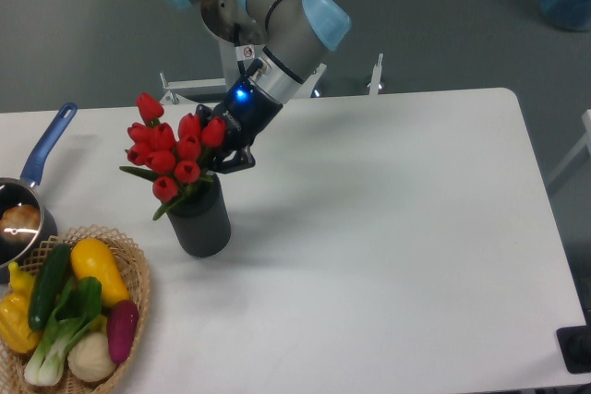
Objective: Pick up the flowers from the vase
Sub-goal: 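Lift the gripped tulip bunch straight up out of the black vase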
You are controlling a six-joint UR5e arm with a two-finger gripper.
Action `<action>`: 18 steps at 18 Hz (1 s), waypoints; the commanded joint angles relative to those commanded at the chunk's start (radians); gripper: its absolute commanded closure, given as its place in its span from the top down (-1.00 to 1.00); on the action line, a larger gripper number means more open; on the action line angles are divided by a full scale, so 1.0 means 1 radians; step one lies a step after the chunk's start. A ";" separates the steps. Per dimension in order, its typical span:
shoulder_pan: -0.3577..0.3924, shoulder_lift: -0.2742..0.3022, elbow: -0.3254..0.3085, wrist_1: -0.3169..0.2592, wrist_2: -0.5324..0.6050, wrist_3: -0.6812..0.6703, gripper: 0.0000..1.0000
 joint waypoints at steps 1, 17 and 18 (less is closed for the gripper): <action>0.000 0.005 0.003 0.002 0.000 -0.021 -1.00; 0.034 0.061 0.156 -0.005 -0.084 -0.297 -1.00; 0.035 0.074 0.166 -0.006 -0.093 -0.331 -1.00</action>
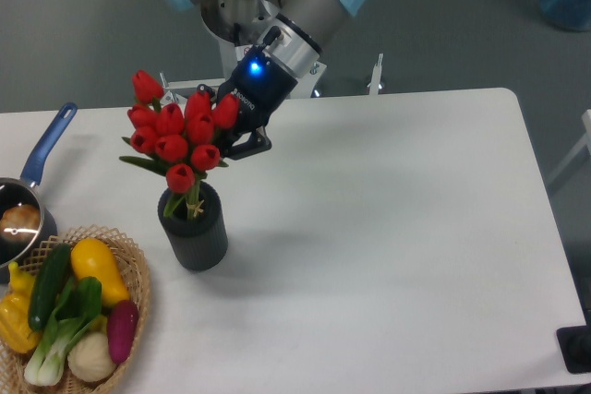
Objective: Pick up the flowers from the vase
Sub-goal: 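Lift the gripped tulip bunch straight up out of the black vase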
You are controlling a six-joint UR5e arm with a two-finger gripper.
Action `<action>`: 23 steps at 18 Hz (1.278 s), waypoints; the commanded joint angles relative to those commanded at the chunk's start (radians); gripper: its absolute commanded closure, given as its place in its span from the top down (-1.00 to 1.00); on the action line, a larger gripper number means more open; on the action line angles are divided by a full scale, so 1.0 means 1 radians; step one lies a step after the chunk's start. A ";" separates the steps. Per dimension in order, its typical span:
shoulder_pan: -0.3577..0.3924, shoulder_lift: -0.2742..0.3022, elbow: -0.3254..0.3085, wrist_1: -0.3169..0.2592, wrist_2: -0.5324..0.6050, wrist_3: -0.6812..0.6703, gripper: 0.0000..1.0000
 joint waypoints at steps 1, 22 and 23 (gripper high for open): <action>0.002 0.014 0.011 -0.005 0.000 -0.041 -1.00; 0.351 0.114 0.135 -0.204 0.133 0.048 -1.00; 0.404 0.089 0.140 -0.206 0.141 0.078 -1.00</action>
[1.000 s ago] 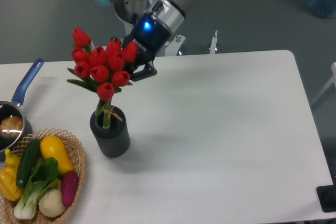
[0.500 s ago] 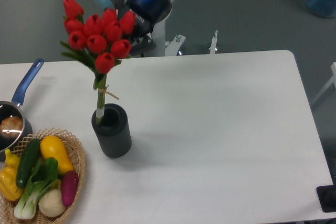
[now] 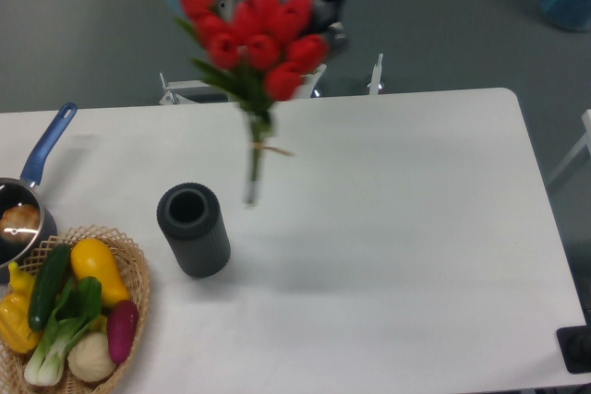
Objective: Pick up the flowers from the vase
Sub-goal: 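Lift the gripped tulip bunch straight up out of the black vase, then carry the tulip bunch away from the vase and lower it over the table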
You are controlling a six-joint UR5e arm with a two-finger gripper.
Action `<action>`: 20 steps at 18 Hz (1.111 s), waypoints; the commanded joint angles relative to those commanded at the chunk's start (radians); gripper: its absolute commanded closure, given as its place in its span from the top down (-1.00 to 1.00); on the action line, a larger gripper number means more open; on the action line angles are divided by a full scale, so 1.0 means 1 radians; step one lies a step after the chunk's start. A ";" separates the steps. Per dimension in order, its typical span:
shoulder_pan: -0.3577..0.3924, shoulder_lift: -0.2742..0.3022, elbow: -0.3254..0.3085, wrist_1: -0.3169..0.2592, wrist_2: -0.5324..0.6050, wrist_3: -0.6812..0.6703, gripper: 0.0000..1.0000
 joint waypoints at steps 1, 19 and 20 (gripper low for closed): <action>0.035 -0.025 0.003 0.000 0.002 0.026 -1.00; -0.084 -0.424 0.297 -0.024 0.738 0.046 -0.96; -0.105 -0.437 0.313 -0.034 0.761 0.046 -0.97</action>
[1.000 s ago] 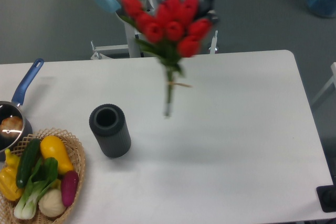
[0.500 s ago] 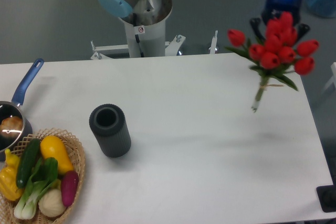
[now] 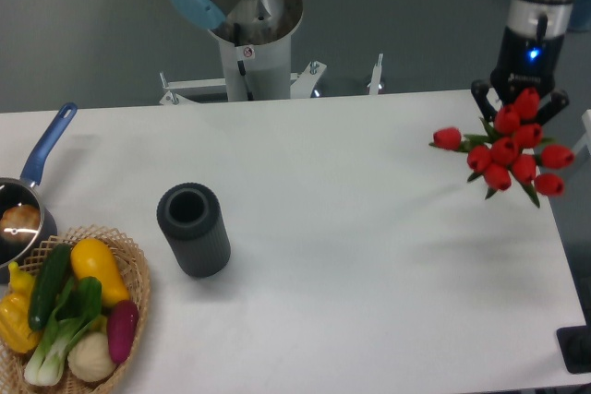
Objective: Pick up the flowers from the vase
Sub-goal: 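Carry the tulip bunch away from the vase and lower it over the table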
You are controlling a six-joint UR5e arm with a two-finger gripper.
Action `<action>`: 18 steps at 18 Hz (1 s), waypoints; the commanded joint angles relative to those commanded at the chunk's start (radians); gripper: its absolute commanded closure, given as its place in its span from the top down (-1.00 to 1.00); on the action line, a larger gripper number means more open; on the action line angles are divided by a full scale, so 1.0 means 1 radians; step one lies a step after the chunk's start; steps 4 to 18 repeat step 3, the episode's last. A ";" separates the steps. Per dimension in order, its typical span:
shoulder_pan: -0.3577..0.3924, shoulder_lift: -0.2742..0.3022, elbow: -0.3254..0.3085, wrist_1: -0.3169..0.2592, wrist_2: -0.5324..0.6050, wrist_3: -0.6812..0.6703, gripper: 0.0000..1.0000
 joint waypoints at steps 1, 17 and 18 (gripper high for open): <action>-0.008 -0.009 0.009 -0.014 0.023 0.000 -0.98; -0.020 -0.022 0.029 -0.038 0.071 0.008 -0.98; -0.020 -0.022 0.029 -0.038 0.071 0.008 -0.98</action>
